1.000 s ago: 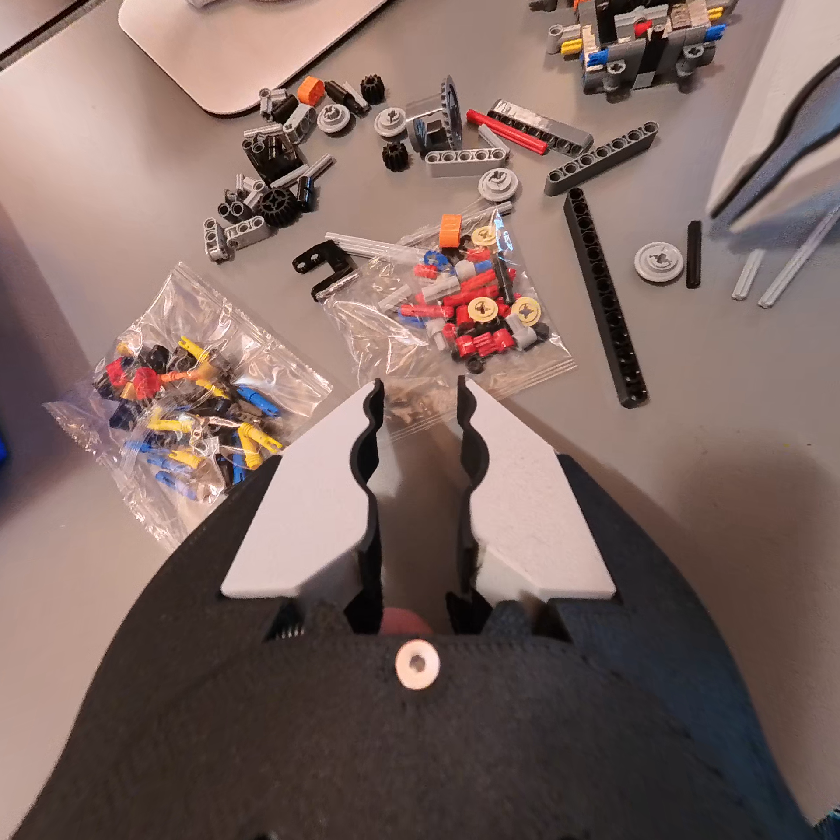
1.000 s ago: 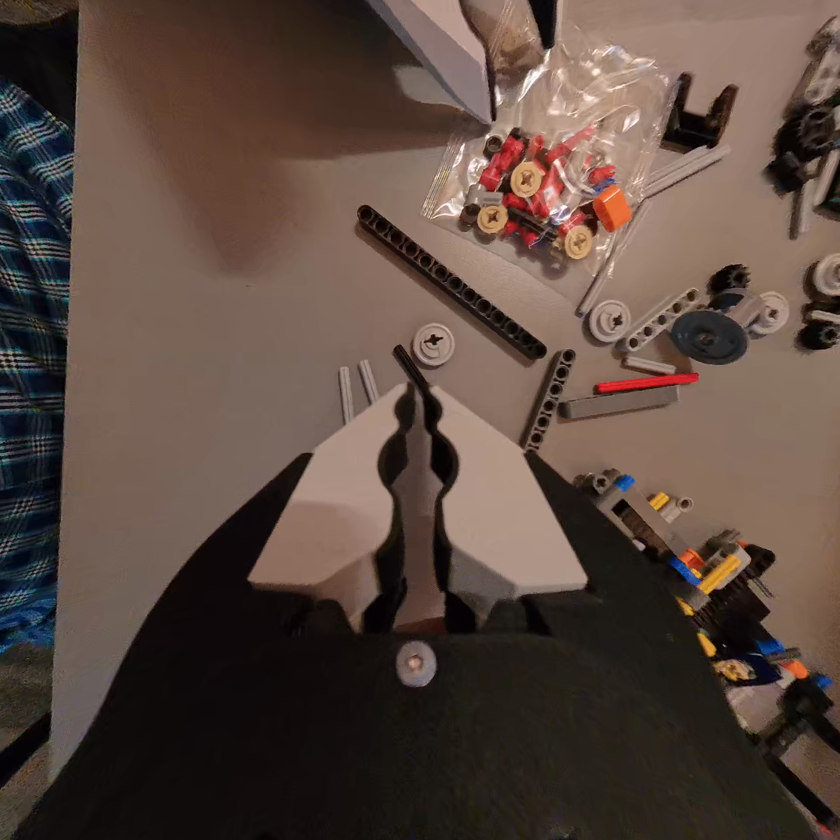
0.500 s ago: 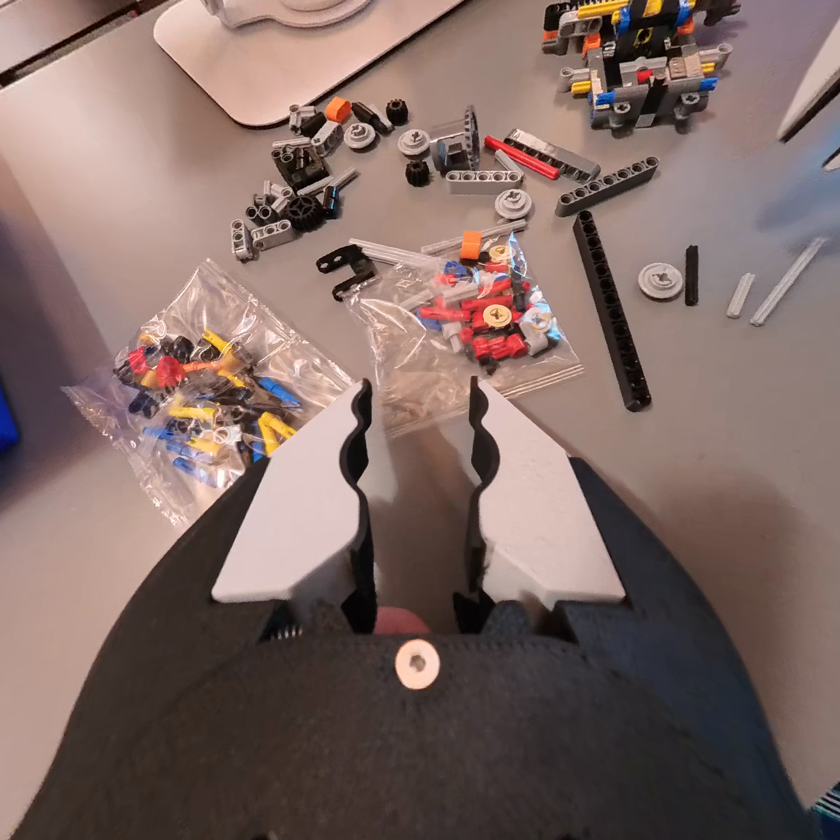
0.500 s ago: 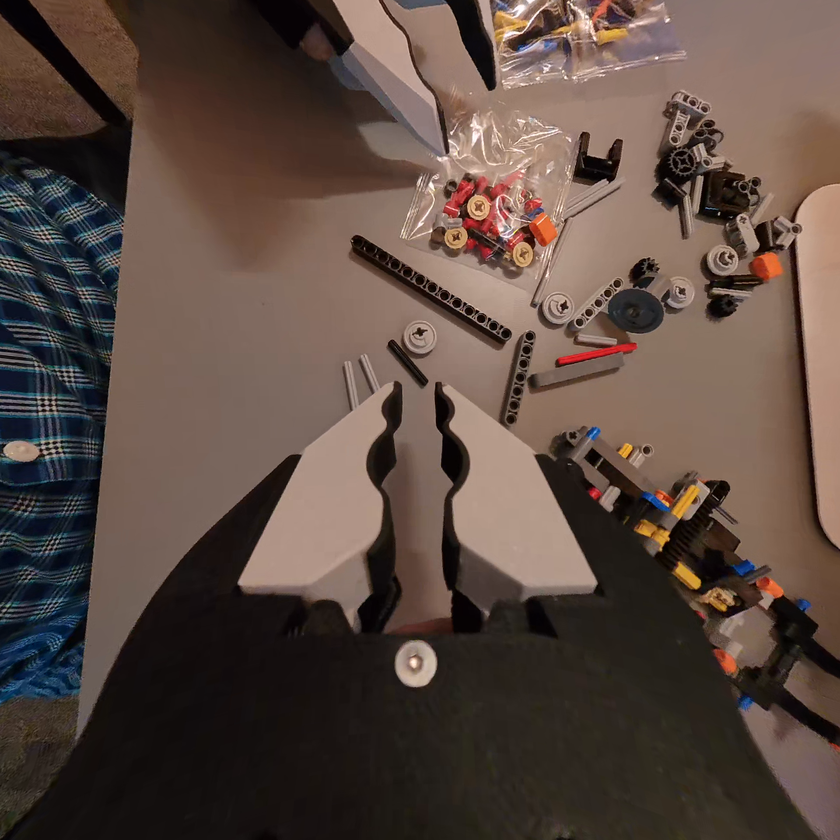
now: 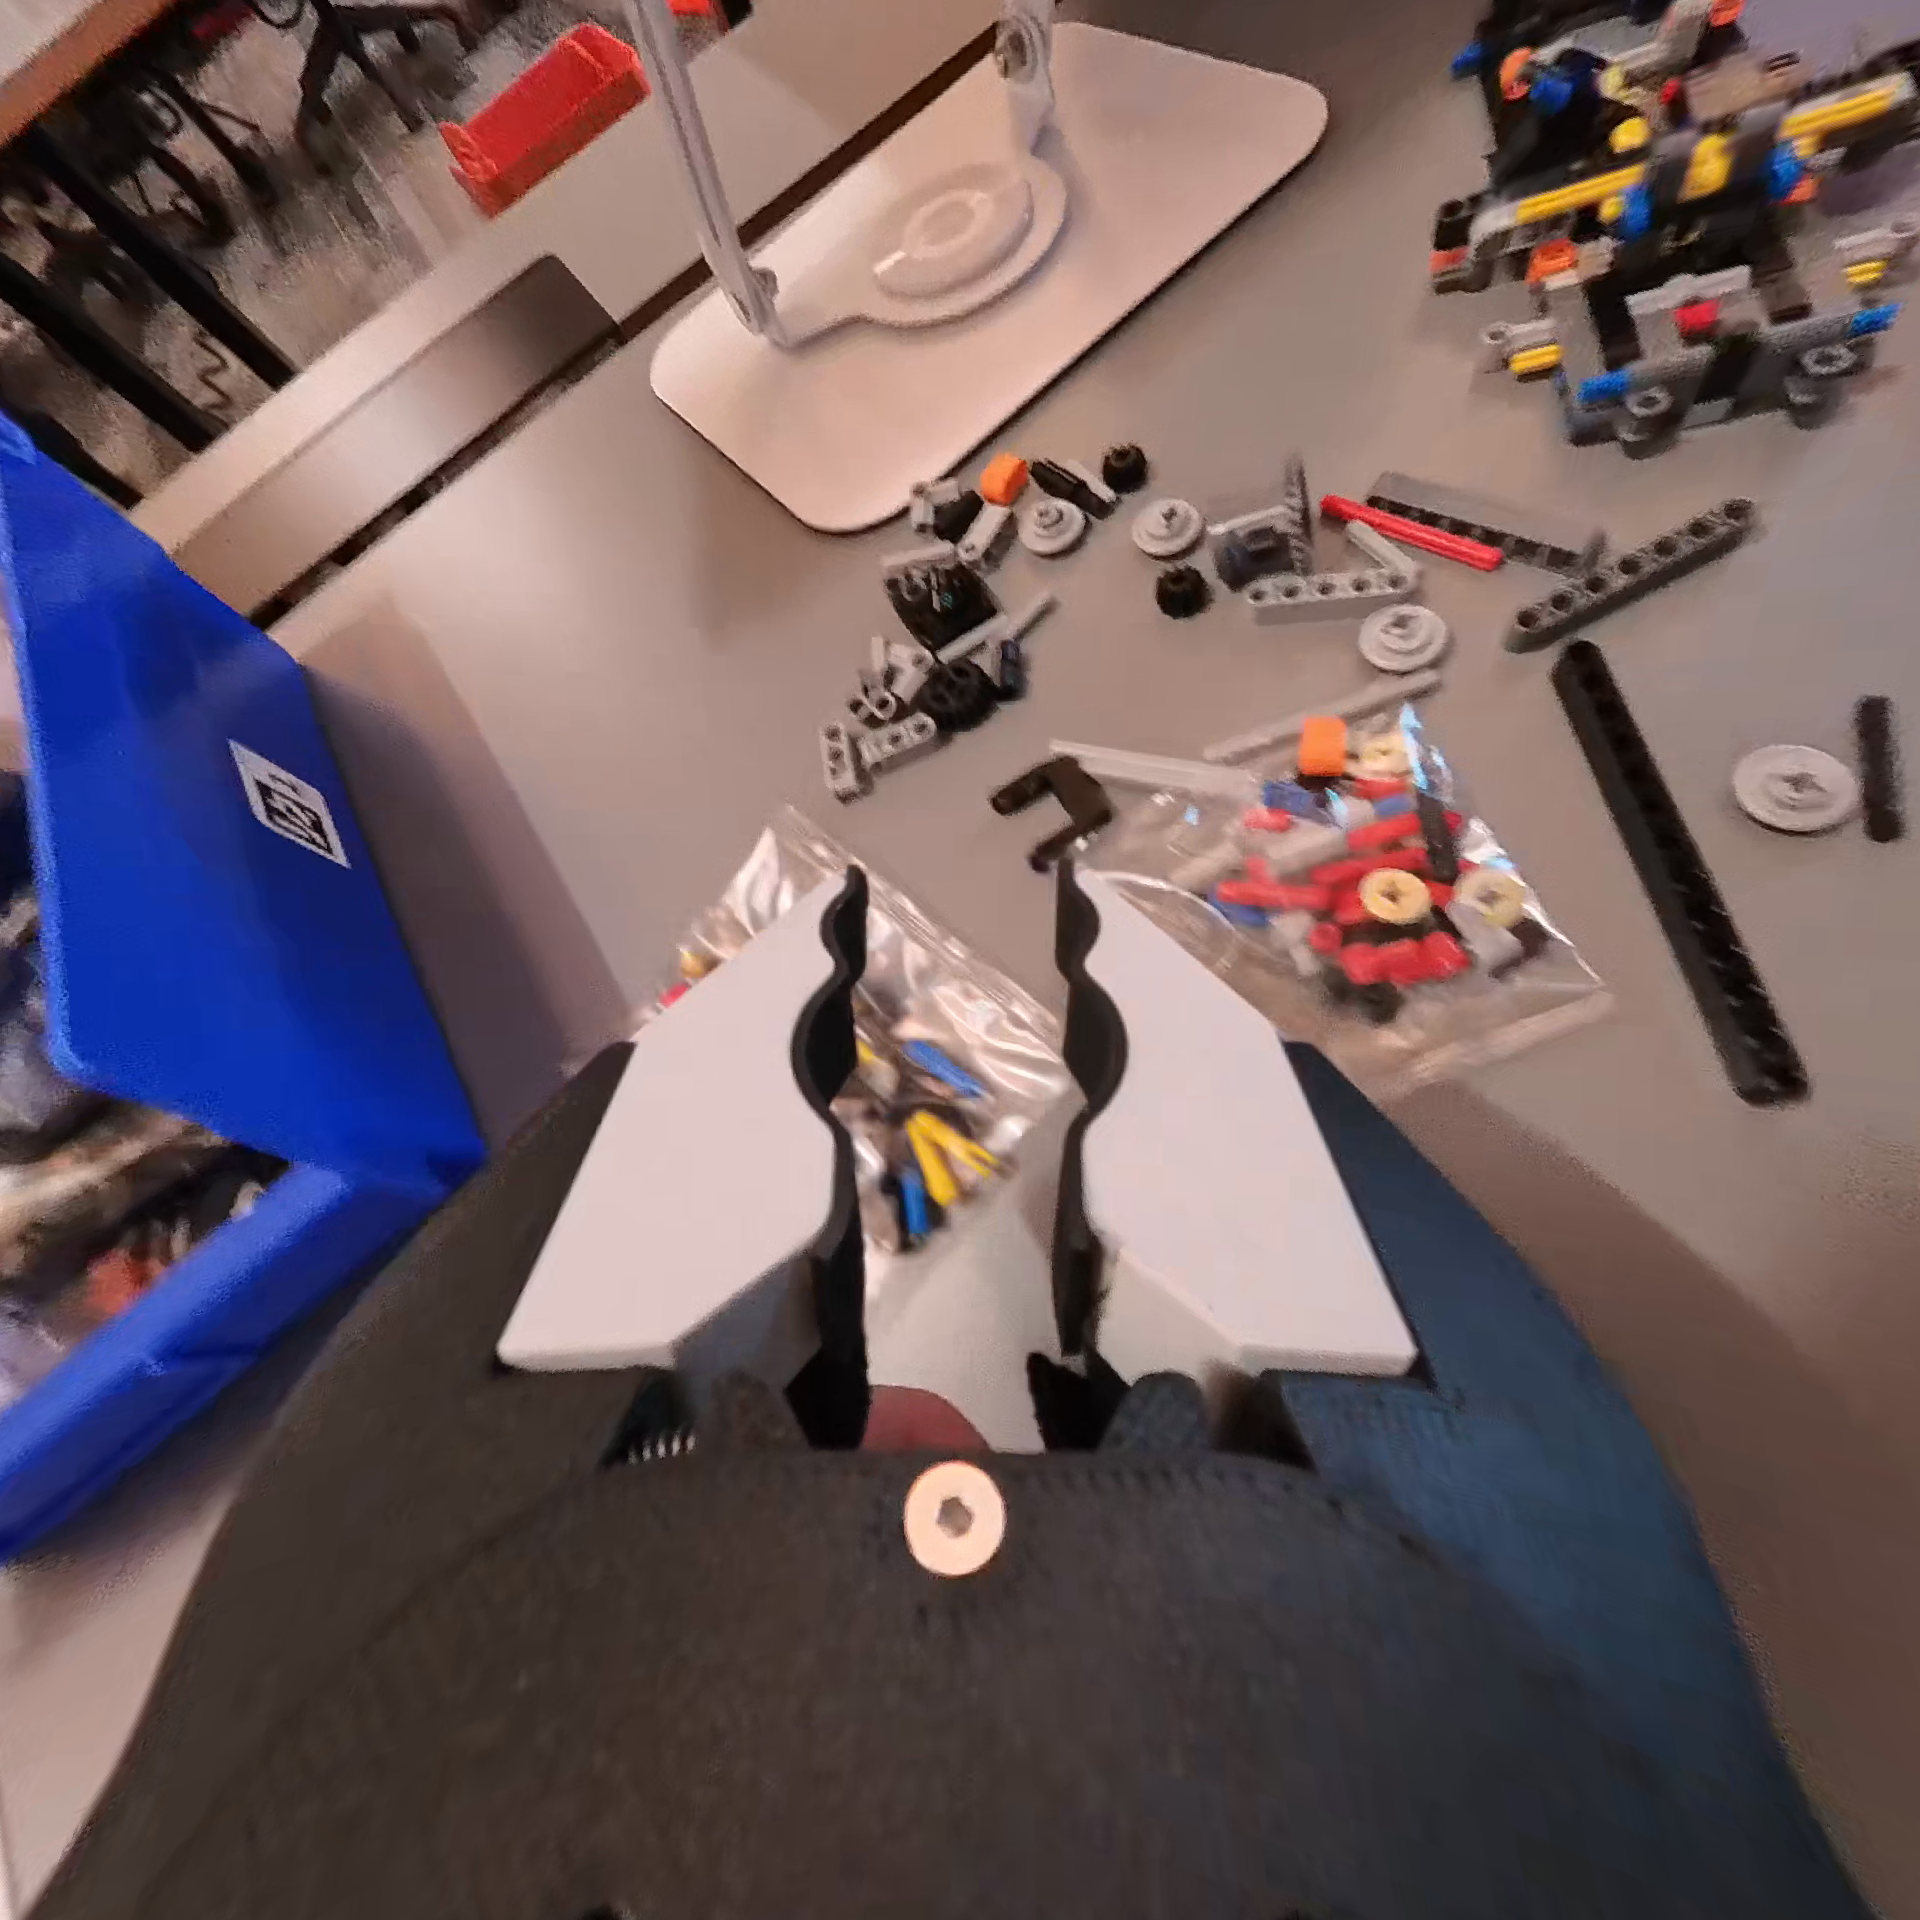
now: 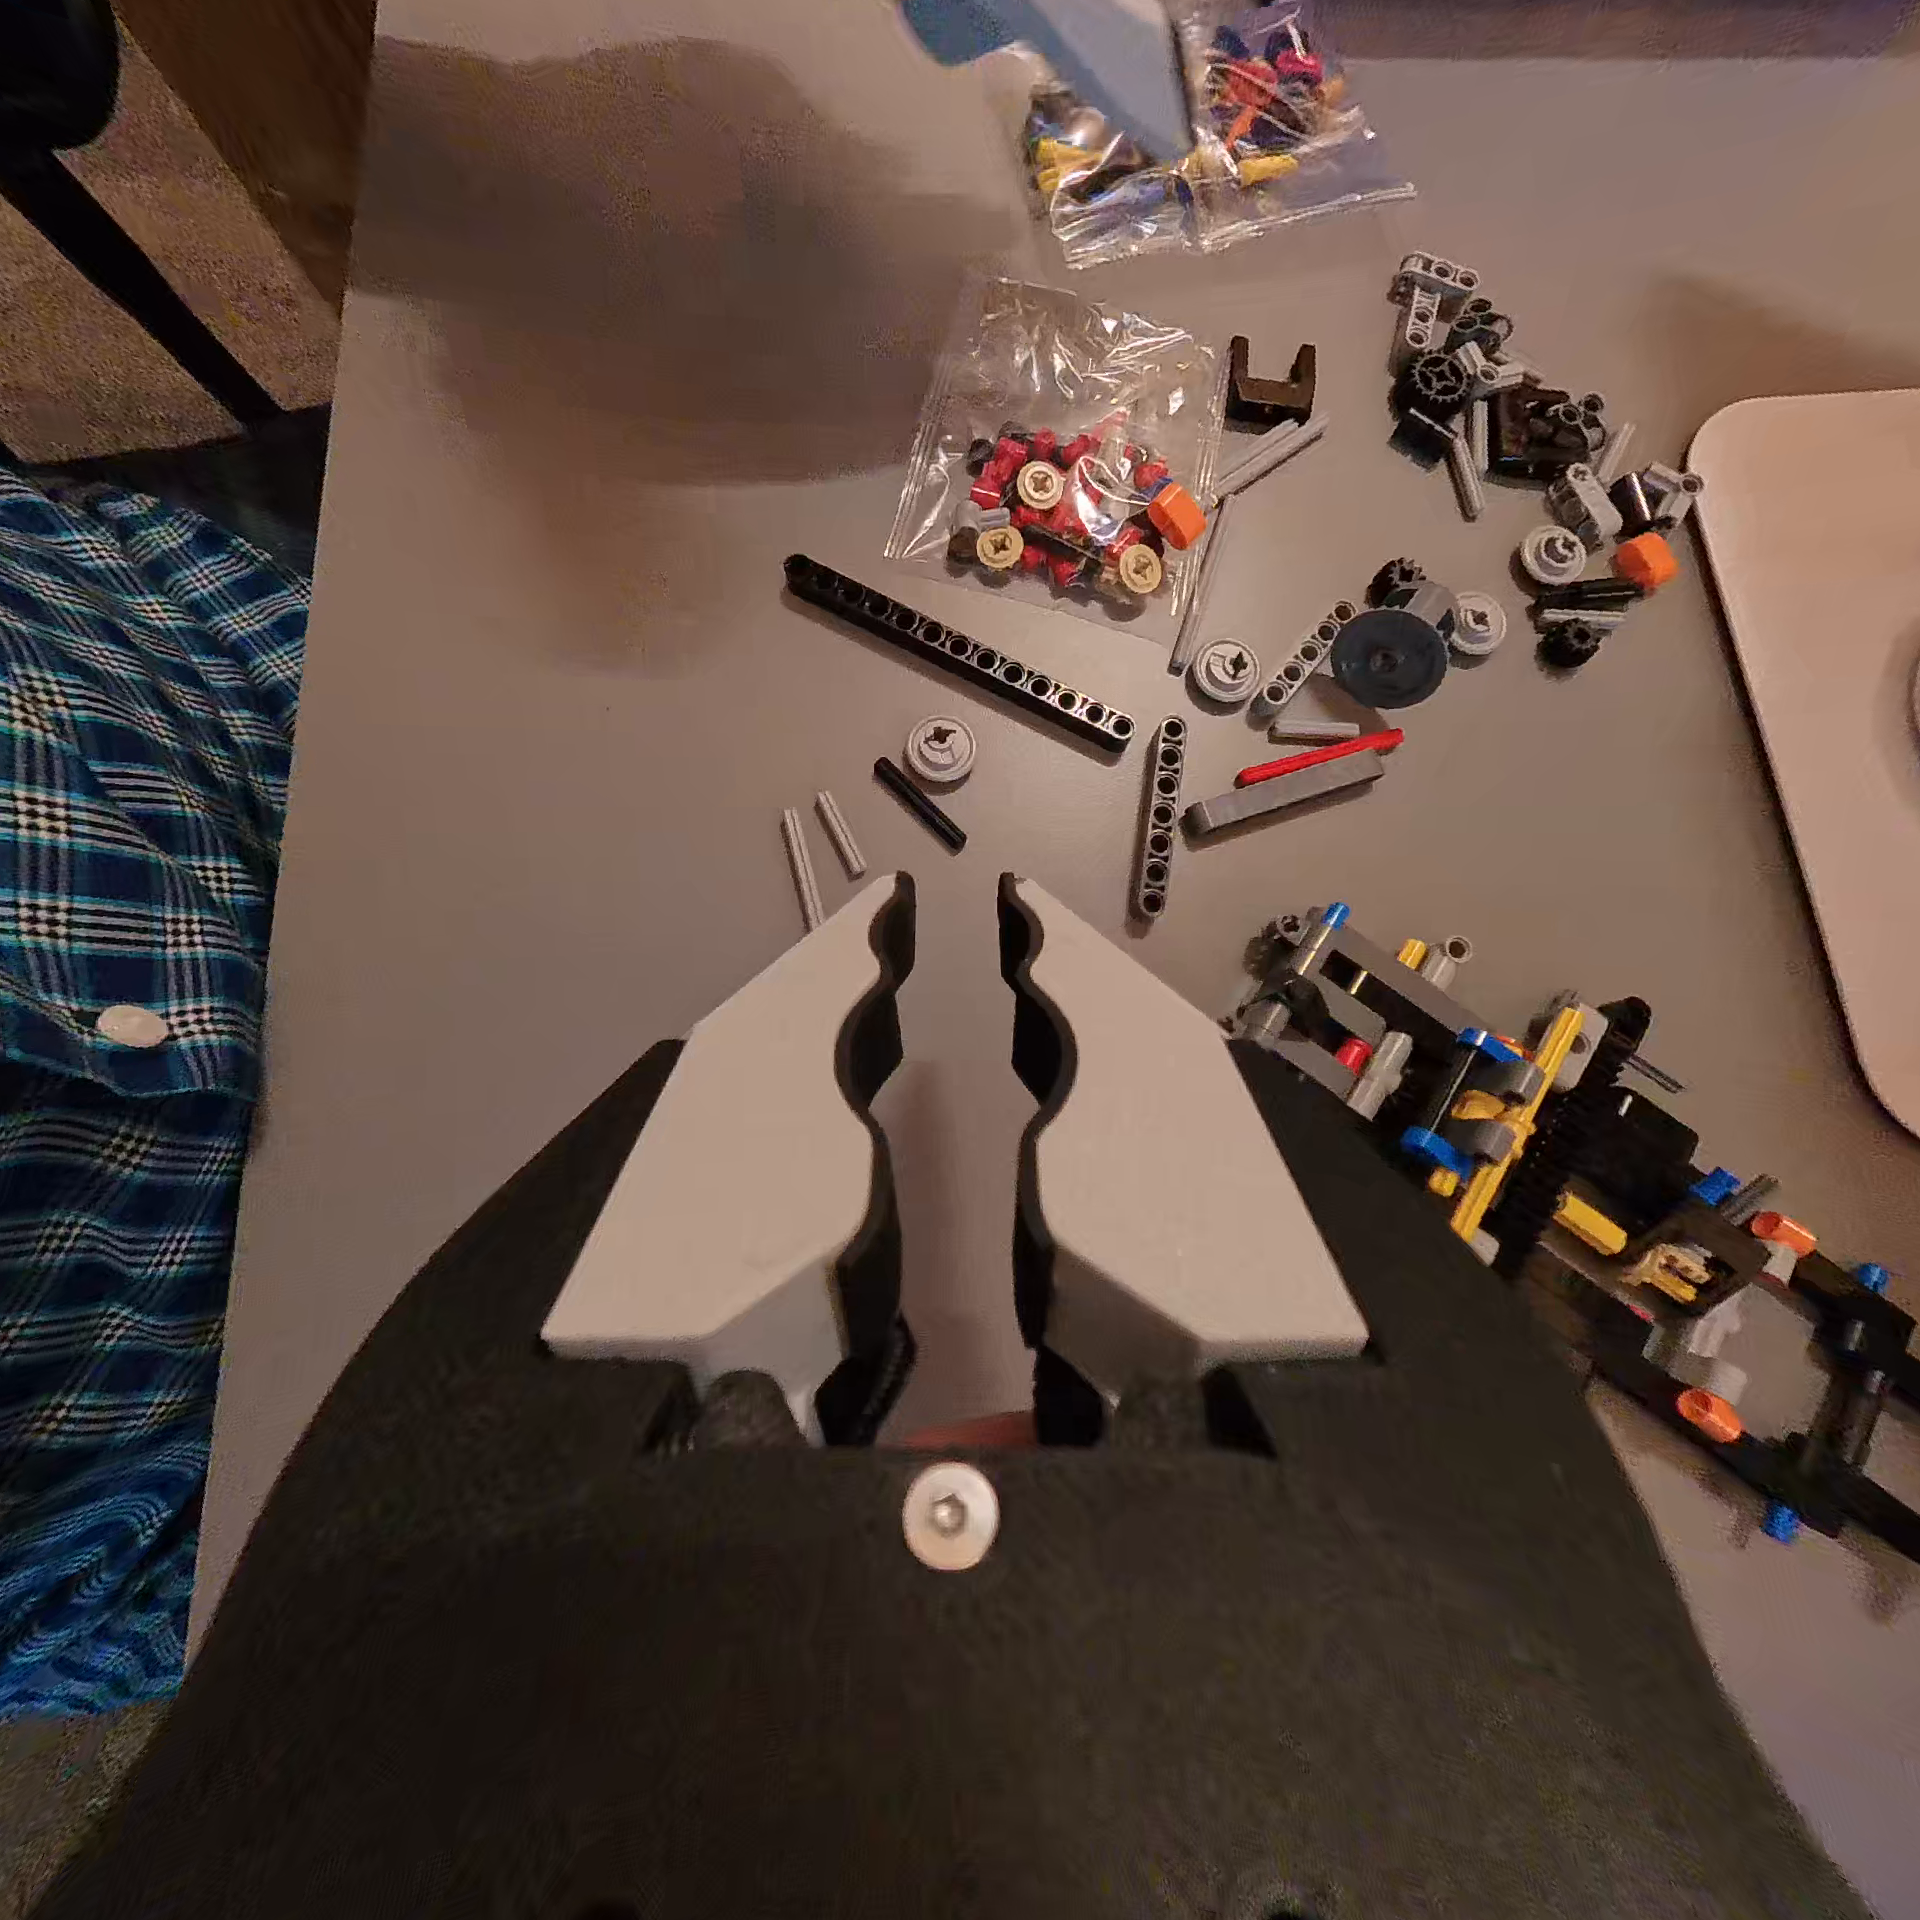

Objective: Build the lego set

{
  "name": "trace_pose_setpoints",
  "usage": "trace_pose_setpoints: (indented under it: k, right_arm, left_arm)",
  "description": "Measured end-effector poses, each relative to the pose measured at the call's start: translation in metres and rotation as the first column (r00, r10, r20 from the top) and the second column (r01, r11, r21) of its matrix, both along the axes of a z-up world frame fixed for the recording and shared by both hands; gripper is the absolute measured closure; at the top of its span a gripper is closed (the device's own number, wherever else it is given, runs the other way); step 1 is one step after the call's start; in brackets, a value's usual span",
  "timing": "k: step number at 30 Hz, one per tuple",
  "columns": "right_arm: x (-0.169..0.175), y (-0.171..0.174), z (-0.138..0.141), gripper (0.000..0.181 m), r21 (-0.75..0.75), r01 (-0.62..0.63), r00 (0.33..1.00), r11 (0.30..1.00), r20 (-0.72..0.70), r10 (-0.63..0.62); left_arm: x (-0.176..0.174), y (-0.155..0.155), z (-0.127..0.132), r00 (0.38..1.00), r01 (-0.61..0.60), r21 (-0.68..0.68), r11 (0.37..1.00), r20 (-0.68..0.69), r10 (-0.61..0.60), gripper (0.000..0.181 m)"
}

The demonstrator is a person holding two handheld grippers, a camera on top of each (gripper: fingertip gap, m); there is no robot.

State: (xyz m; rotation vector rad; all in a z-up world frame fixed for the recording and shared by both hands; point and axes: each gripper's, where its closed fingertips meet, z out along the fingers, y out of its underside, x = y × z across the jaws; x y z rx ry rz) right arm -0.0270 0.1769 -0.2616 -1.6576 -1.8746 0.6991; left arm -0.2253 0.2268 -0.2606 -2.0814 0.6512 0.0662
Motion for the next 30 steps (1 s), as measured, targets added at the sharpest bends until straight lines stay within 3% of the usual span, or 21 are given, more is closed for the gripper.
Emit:
trace_pose_setpoints:
  k: [1, 5, 9, 24, 30]
  right_arm:
    - [0.001, 0.0, 0.0, 0.168, -0.001, 0.003, 1.0, 1.0, -0.007, -0.003]
    - [0.004, -0.002, 0.0, 0.168, -0.013, 0.002, 1.0, 1.0, -0.029, -0.002]
    - [0.006, -0.005, 0.0, 0.168, -0.026, -0.004, 0.999, 1.0, -0.046, 0.003]
    - [0.004, -0.005, 0.001, 0.168, -0.072, -0.017, 0.995, 0.997, -0.095, 0.01]
    - [0.007, -0.003, -0.002, 0.168, -0.084, -0.017, 0.996, 0.996, -0.093, 0.009]
  left_arm:
    - [-0.002, 0.009, 0.003, 1.0, 0.006, 0.004, 1.0, -0.017, -0.006, 0.148]
    - [-0.011, 0.047, 0.002, 0.995, 0.036, -0.017, 0.999, -0.087, -0.037, 0.151]
    - [-0.015, 0.068, -0.017, 0.984, 0.076, -0.11, 0.991, -0.153, -0.093, 0.153]
    - [0.001, 0.097, -0.038, 0.964, 0.192, -0.201, 0.961, -0.147, -0.223, 0.16]
    - [-0.01, 0.096, -0.051, 0.957, 0.179, -0.25, 0.952, -0.183, -0.227, 0.169]
